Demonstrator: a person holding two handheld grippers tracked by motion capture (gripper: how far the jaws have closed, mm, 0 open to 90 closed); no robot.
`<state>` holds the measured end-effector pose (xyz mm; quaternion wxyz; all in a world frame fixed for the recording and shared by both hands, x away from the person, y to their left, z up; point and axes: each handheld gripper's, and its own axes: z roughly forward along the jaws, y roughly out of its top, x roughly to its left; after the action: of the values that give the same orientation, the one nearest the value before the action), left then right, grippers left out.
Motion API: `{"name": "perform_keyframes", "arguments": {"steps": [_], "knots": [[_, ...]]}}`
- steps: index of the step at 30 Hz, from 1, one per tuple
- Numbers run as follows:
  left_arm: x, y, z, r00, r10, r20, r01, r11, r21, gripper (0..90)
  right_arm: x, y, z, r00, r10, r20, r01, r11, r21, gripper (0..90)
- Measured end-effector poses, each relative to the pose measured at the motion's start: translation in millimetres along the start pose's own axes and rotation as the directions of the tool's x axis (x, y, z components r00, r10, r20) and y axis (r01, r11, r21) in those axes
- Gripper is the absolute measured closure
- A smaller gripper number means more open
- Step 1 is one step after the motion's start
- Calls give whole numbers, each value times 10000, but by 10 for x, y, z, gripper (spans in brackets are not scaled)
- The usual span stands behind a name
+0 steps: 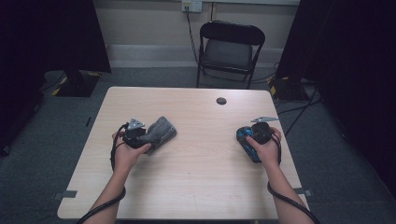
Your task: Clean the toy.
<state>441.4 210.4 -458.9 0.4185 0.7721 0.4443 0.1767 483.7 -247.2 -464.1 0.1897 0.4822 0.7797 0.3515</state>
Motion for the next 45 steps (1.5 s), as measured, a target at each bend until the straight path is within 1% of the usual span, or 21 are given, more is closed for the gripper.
{"name": "perform_keyframes", "arguments": {"steps": [2,4,5,8,9,10,11,14,16,19,20,22,25,27,33,35,38,40,41,43,45], "knots": [[-49,7,-19,9999,40,133,-39,10000,-39,200,34,4,-57,10000,-61,32,61,9999,-158,160],[-86,20,-48,9995,145,275,-144,9999,-22,196,62,-3,-105,9998,-192,-47,191,9997,-123,157],[-111,25,-57,9993,111,348,-105,9998,-153,195,80,-8,-128,9997,-250,-71,250,9996,-115,157],[-174,46,-105,9979,156,626,-136,9994,-316,175,124,-29,-182,9992,-305,-275,301,9995,-126,157],[-206,52,-121,9972,174,721,-153,9995,-292,172,141,-36,-197,9988,-325,-358,320,9994,-155,157],[-234,53,-129,9960,128,884,-92,9991,-409,171,165,-46,-219,9985,-331,-429,322,9992,-219,157],[-254,55,-141,9950,122,993,-82,9991,-406,170,188,-52,-231,9981,-351,-515,339,9991,-245,157],[-342,49,-169,9909,390,1291,-325,9981,-518,157,252,-65,-274,9967,-515,-627,496,9982,-325,158],[-401,39,-187,9882,393,1478,-325,9983,-482,157,303,-75,-303,9949,-563,-833,528,9977,-432,157],[-485,22,-213,9862,472,1589,-395,9979,-512,157,377,-90,-347,9919,-739,-1034,691,9964,-497,157],[-517,11,-221,9841,535,1694,-449,9975,-538,157,403,-97,-362,9907,-825,-1083,776,9958,-489,157],[-559,-8,-230,9831,611,1728,-522,9971,-552,157,453,-119,-388,9882,-910,-1231,846,9948,-558,158],[-623,-52,-237,9792,703,1902,-619,9968,-499,157,539,-169,-423,9827,-1099,-1491,1013,9928,-642,158],[-661,-90,-232,9751,873,2039,-791,9957,-479,157,602,-213,-450,9770,-1245,-1731,1141,9911,-690,158],[-775,-218,-230,9655,1136,2341,-1096,9935,-301,157,736,-352,-514,9630,-1592,-2176,1484,9868,-650,158],[-811,-264,-227,9603,1234,2503,-1196,9924,-303,157,765,-395,-523,9596,-1598,-2315,1494,9869,-616,158],[-864,-336,-211,9531,1354,2705,-1336,9907,-252,157,814,-473,-521,9545,-1730,-2429,1645,9849,-547,158],[-894,-384,-198,9503,1386,2787,-1400,9900,-149,157,854,-533,-515,9514,-1826,-2480,1774,9832,-436,158],[-915,-416,-186,9477,1396,2869,-1423,9898,-116,157,865,-554,-512,9504,-1824,-2517,1780,9832,-405,158],[-959,-481,-155,9409,1530,3020,-1630,9866,80,157,898,-619,-500,9463,-1892,-2622,1873,9818,-325,158],[-993,-522,-130,9364,1617,3114,-1760,9842,181,157,928,-672,-491,9444,-2021,-2593,2029,9789,-238,158]]}}
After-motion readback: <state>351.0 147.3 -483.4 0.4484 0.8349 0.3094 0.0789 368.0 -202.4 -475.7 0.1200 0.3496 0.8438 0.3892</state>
